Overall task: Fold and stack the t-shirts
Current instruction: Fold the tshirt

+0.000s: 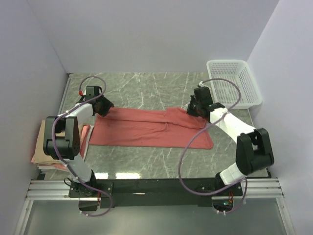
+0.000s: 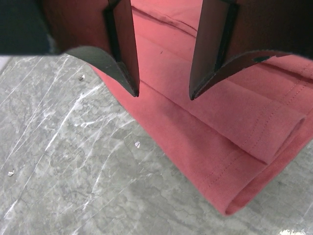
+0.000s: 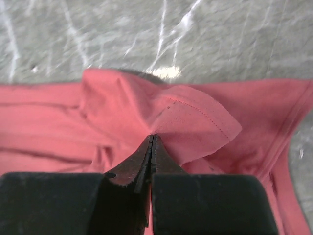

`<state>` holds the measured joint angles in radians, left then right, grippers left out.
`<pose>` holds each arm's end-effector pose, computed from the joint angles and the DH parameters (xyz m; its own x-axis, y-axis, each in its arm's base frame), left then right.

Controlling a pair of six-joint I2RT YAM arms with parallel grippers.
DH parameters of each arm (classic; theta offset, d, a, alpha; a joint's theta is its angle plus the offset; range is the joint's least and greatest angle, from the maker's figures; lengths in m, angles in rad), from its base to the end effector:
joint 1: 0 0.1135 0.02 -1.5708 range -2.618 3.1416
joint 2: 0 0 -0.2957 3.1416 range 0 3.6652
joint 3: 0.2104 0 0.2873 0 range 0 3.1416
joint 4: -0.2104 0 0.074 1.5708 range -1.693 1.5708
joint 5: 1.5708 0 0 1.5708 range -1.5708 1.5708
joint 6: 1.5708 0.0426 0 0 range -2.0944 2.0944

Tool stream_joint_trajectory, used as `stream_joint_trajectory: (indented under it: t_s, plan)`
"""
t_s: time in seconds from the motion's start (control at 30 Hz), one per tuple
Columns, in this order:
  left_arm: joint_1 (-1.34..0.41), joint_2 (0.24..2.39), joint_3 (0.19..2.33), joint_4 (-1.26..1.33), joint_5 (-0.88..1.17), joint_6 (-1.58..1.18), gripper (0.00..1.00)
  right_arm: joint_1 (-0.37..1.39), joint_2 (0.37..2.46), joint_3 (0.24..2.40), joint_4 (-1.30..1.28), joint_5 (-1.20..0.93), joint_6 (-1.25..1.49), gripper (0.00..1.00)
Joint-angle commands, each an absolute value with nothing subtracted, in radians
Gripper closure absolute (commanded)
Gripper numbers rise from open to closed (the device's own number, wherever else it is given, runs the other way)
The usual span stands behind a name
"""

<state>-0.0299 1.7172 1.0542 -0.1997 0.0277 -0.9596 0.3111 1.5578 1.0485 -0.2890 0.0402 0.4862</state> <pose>0.3971 -0.0131 0.1918 -0.4749 -0.8048 -0.3560 -0.5943 0.5917 -0.5447 0.3547 0.1123 0.2411 -0.7332 0.2547 -0.6305 0.0718 0.9510 0.3007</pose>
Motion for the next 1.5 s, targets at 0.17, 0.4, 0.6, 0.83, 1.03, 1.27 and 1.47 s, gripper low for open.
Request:
stream_joint_trajectory:
  t_s: [0.17,0.4,0.6,0.83,1.03,1.27,1.47]
  plan:
    - [-0.028,1.738,1.135,-0.198,0.020,-0.982,0.49,0.356,1.307,0.838,-0.229,0.003,0.529,1.00]
    - [-0.026,1.790,1.192,-0.212,0.023,-0.989,0.49,0.386,1.091,0.620,-0.218,-0.054,0.575,1.00]
    - [-0.026,1.807,1.187,-0.206,0.020,-0.994,0.49,0.420,0.985,0.500,-0.201,-0.071,0.626,1.00]
    - [-0.026,1.799,1.172,-0.206,0.008,-0.985,0.49,0.434,0.950,0.426,-0.184,-0.051,0.666,1.00]
    - [-0.023,1.750,1.105,-0.183,0.003,-0.991,0.49,0.436,0.948,0.426,-0.204,-0.017,0.678,1.00]
    - [-0.005,1.709,1.032,-0.157,0.009,-0.997,0.49,0.436,0.917,0.425,-0.241,0.043,0.703,1.00]
    - [0.023,1.660,0.982,-0.146,0.008,-0.997,0.49,0.436,0.916,0.425,-0.252,0.066,0.710,1.00]
